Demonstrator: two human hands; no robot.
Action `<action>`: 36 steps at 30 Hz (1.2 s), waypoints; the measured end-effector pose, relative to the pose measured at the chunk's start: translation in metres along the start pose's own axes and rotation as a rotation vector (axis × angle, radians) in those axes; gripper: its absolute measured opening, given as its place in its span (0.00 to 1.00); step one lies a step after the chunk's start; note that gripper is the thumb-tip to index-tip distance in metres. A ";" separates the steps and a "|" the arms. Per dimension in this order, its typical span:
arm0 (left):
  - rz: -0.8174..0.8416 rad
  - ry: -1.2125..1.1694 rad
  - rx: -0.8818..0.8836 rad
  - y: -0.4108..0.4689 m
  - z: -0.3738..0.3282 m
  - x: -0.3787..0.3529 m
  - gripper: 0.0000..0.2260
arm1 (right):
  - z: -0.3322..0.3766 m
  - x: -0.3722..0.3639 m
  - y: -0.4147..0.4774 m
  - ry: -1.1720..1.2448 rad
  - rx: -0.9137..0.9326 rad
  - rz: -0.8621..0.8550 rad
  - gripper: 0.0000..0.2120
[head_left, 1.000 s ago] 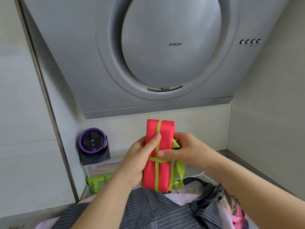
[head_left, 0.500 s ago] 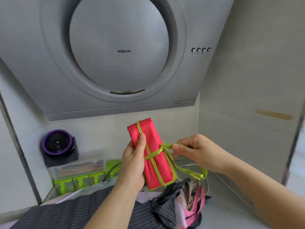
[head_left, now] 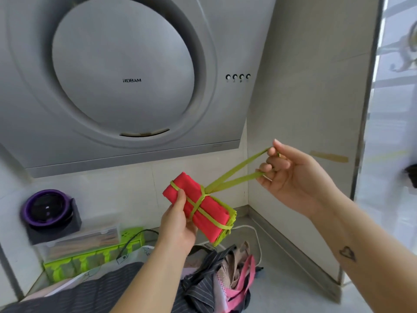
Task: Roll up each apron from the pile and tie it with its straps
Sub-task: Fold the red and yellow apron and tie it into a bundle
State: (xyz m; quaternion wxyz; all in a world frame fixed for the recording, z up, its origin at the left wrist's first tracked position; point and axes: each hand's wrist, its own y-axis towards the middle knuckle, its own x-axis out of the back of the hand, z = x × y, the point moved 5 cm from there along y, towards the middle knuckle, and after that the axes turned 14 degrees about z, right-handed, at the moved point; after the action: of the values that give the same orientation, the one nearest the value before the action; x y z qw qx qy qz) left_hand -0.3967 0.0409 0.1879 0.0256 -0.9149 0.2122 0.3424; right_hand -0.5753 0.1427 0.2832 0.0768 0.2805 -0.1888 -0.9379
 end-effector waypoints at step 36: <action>0.991 1.590 0.097 0.002 0.142 -0.296 0.28 | 0.196 0.104 -0.061 -1.336 0.374 -0.537 0.13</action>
State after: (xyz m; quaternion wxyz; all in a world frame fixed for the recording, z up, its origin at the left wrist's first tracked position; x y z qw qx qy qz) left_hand -0.6850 0.1761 0.2682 -0.2378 -0.6836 0.5470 -0.4207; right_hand -0.7727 0.2340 0.3584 -0.3354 -0.3047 -0.2766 -0.8474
